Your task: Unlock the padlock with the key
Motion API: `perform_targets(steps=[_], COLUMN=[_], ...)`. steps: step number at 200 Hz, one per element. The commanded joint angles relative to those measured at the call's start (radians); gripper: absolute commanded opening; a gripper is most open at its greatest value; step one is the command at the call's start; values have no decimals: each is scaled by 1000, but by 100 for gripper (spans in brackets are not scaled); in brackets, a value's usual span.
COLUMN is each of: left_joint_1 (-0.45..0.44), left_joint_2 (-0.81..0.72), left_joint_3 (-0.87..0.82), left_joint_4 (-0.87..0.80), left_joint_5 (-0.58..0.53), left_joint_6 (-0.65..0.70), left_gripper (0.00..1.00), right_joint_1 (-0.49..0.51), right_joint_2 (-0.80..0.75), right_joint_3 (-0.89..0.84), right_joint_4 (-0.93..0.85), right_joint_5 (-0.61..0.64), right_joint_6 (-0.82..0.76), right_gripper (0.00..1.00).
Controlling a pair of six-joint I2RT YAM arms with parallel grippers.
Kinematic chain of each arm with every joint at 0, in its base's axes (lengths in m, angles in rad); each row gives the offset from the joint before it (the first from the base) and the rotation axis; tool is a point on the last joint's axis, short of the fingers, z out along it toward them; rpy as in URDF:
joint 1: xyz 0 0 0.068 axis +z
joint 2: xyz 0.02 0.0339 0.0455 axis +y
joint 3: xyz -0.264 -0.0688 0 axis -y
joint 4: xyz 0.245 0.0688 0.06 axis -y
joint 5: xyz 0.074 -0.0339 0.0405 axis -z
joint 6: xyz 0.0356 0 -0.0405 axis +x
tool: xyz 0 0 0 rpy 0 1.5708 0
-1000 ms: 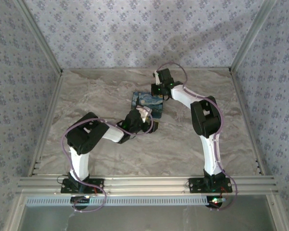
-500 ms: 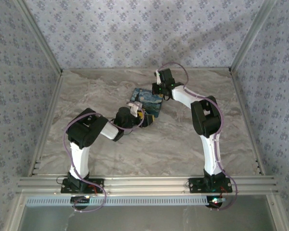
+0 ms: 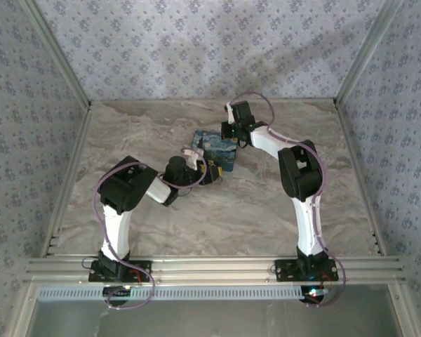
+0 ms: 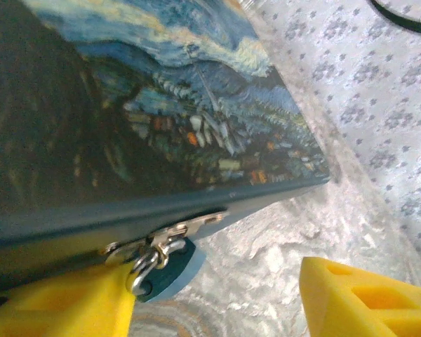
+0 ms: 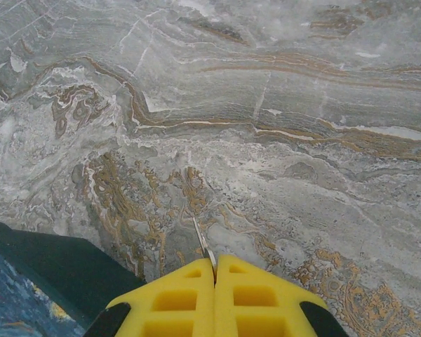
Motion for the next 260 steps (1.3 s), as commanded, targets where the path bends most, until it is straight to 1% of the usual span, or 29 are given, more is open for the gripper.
perform_targets(steps=[1, 28, 38, 49, 60, 84, 102, 116, 137, 156, 173, 190, 200, 209, 214, 236, 247, 260], left_joint_1=[-5, -21, -23, -26, -32, -54, -66, -66, -66, -66, -68, -74, -80, -85, -87, -88, -88, -88], left_joint_2=[16, 19, 26, 35, 50, 51, 42, 43, 51, 67, 80, 91, 91, 88, 87, 87, 87, 89], left_joint_3=[6, 15, 23, 40, 46, 16, -5, -10, -7, -11, -3, 2, 8, 12, 15, 4, -5, -12], left_joint_4=[47, 12, 14, -5, -5, 12, 21, 36, 43, 80, 84, 100, 92, 78, 66, 73, 75, 78], left_joint_5=[34, 4, 4, 20, 25, -11, -49, -60, -77, -91, -100, -115, -123, -128, -127, -124, -124, -121], left_joint_6=[-7, 6, -2, -13, -30, -28, -16, -23, -37, -67, -77, -83, -84, -81, -82, -94, -98, -100], left_gripper=[66, 67, 64, 55, 55, 62, 64, 63, 59, 59, 57, 61, 66, 67, 65, 53, 50, 44], right_joint_1=[8, 12, 15, 16, 16, 18, 20, 19, 22, 25, 25, 28, 27, 27, 28, 30, 29, 29], right_joint_2=[-16, -14, -13, -11, -10, -13, -12, -10, -6, -4, -3, -2, -3, -3, -4, -5, -7, -8], right_joint_3=[-31, -33, -33, -33, -31, -28, -28, -28, -29, -31, -31, -31, -31, -32, -32, -37, -39, -40], right_joint_4=[-72, -69, -67, -65, -64, -67, -69, -70, -69, -68, -67, -67, -67, -68, -68, -66, -65, -64], right_joint_5=[-9, -9, -9, -7, -10, -6, -3, -2, -4, -3, -3, -1, 1, 0, 0, 4, 4, 3], right_joint_6=[-10, -5, -4, -2, 0, 0, -4, -4, 0, 0, 3, 3, 3, 3, 3, 4, 4, 4], right_gripper=[0, 0, 0, 0, 0, 0, 0, 0, 0, 0, 0, 0, 0, 0, 0, 0, 0, 0])
